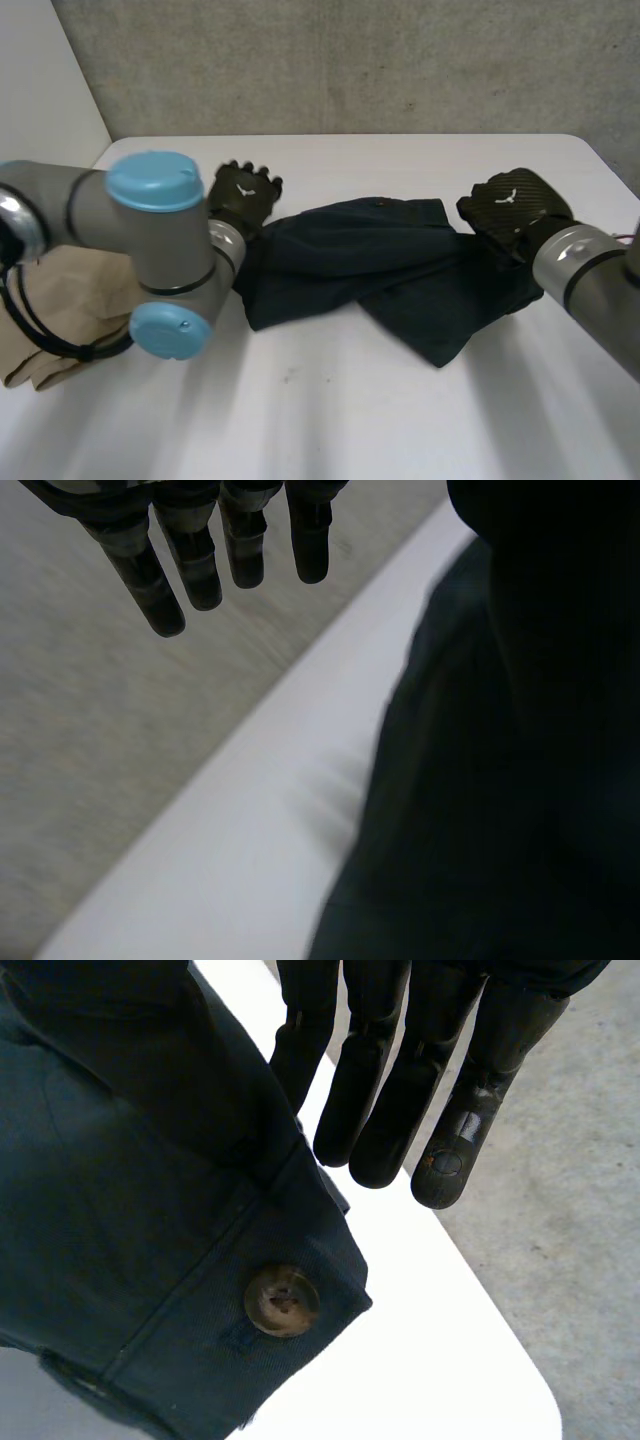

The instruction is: Fold the laundry.

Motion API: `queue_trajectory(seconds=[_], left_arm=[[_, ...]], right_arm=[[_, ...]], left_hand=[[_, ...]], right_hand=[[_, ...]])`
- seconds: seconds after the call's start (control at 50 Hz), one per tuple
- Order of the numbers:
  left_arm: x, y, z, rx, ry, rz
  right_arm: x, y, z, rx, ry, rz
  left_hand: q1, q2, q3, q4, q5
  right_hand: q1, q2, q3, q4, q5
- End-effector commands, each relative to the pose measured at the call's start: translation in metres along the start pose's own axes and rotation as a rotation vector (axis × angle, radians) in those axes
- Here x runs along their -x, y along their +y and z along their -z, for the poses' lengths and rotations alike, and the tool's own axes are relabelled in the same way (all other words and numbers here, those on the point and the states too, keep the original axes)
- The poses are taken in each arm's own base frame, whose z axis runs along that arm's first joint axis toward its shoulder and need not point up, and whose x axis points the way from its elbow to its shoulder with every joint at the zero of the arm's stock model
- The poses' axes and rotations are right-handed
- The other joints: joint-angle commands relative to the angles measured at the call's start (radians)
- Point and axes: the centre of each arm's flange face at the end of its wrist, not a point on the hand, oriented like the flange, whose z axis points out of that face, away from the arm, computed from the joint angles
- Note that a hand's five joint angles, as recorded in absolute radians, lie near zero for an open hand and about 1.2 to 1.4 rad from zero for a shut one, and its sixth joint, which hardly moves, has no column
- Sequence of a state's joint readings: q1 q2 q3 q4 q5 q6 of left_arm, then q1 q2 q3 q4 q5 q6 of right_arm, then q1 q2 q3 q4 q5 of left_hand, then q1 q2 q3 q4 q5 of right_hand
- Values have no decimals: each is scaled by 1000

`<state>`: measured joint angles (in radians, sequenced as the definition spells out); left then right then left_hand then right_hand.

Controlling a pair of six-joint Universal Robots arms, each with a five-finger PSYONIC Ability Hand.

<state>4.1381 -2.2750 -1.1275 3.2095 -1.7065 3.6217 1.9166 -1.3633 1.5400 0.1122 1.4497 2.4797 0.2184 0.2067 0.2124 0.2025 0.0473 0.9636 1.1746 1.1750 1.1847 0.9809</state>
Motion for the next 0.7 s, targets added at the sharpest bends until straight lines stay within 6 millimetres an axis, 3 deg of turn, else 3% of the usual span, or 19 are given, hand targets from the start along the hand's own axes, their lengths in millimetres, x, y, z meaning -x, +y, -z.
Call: queue_trajectory(seconds=[0.02,0.04,0.12,0.16,0.18,0.28,0.36,0.38,0.44,0.52,0.58,0.6,0.7], left_arm=[[-19,24,-12,138,78,23],[-20,26,-13,143,80,27],[-24,31,-23,144,76,34],[-30,30,-26,137,81,32],[-33,28,-25,133,86,28],[-46,14,-12,125,126,27],[-21,-38,11,22,83,56],[-6,-56,23,-15,56,70],[12,-82,41,-79,25,90],[45,-137,83,-228,-31,132],[57,-158,105,-296,-43,162],[64,-172,120,-342,-50,181],[79,-192,146,-413,-68,204]], right_arm=[[-13,3,10,6,7,-21],[-13,4,11,9,4,-24],[-14,5,11,7,0,-29],[-17,5,11,4,6,-30],[-18,5,10,3,8,-31],[-28,1,12,-11,42,-27],[-51,-13,18,-57,117,-18],[-61,-23,24,-84,151,-11],[-75,-43,38,-129,191,2],[-87,-68,56,-180,189,13],[-93,-84,69,-221,190,21],[-99,-98,81,-263,206,25],[-112,-125,104,-350,244,9]], left_hand=[[42,54,48,58,38],[71,83,77,87,68],[581,593,587,597,578],[1144,1155,1150,1160,1140],[1177,1189,1184,1193,1174],[1178,1190,1184,1194,1174],[1178,1190,1184,1194,1174],[1178,1190,1184,1194,1174],[1178,1190,1184,1194,1174],[1178,1190,1184,1194,1174],[1178,1190,1184,1194,1174],[1178,1190,1184,1194,1174],[1178,1190,1184,1194,1174]], right_hand=[[433,222,221,212,241],[433,222,221,212,241],[433,222,221,212,241],[433,222,221,212,241],[433,222,221,212,241],[433,222,221,212,241],[433,222,221,212,241],[433,222,221,212,241],[433,222,221,212,241],[433,222,221,212,241],[433,222,221,212,241],[433,222,221,212,241],[433,222,221,212,241]])
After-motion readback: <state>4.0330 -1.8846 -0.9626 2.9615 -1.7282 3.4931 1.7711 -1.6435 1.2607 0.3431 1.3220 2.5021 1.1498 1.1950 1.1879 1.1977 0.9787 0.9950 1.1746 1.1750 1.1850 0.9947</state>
